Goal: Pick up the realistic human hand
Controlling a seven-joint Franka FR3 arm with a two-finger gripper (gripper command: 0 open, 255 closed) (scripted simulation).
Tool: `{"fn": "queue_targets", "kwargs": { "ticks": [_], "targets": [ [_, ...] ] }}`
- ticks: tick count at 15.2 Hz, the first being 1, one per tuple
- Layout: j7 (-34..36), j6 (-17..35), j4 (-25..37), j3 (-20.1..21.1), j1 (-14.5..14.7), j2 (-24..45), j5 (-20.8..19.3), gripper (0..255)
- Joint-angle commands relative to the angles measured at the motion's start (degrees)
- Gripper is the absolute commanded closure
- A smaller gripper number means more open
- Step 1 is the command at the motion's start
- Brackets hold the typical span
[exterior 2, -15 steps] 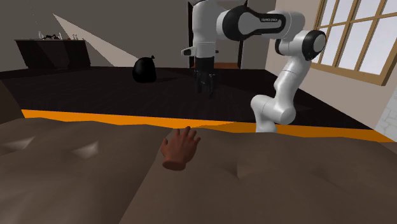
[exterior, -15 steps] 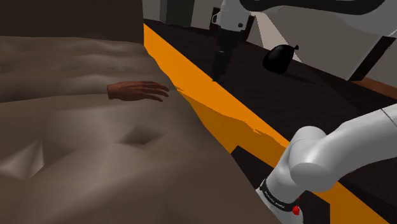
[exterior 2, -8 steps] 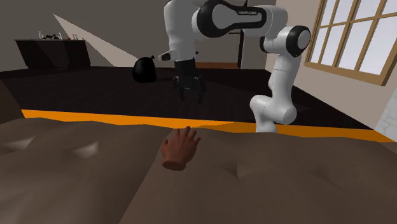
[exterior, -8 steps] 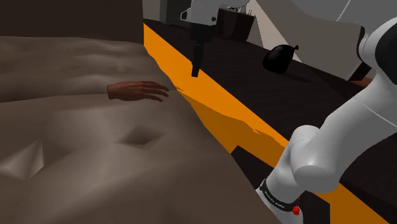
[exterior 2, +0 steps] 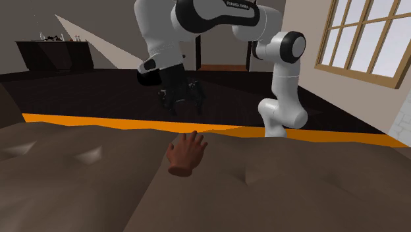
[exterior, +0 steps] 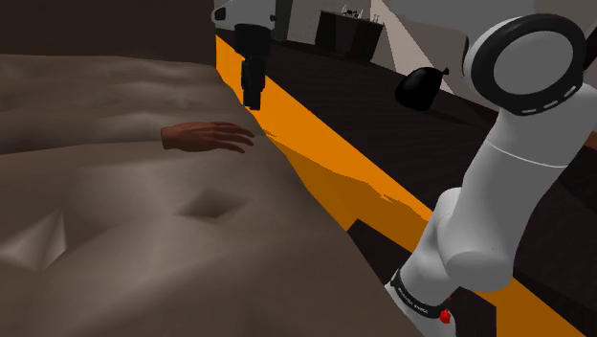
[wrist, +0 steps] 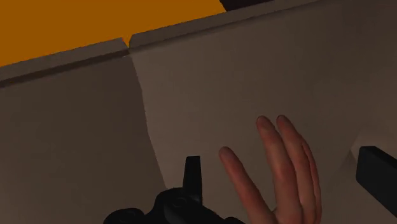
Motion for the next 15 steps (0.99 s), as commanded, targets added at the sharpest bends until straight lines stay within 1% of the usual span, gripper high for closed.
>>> {"fn": "queue_targets", "kwargs": {
  "ticks": [1,3,4,11,13,14,15],
  "targets": [
    [-3.71,-3.12,6.19,1.01,0.62,4.68,1.72,0],
    [-6.82,-6.59,12.92,2.26,1.15,9.44,3.14,0],
    [-7.38,-7.32,14.31,2.57,1.22,10.4,3.39,0],
    [-8.83,-0.93,6.14,2.56,1.47,8.76,3.03,0],
    [-8.83,-0.93,6.13,2.56,1.47,8.76,3.03,0],
    [-8.8,-0.86,6.13,2.57,1.5,8.82,3.03,255],
    [-8.84,-0.93,6.28,2.55,1.47,8.9,3.02,255]
  ]
}}
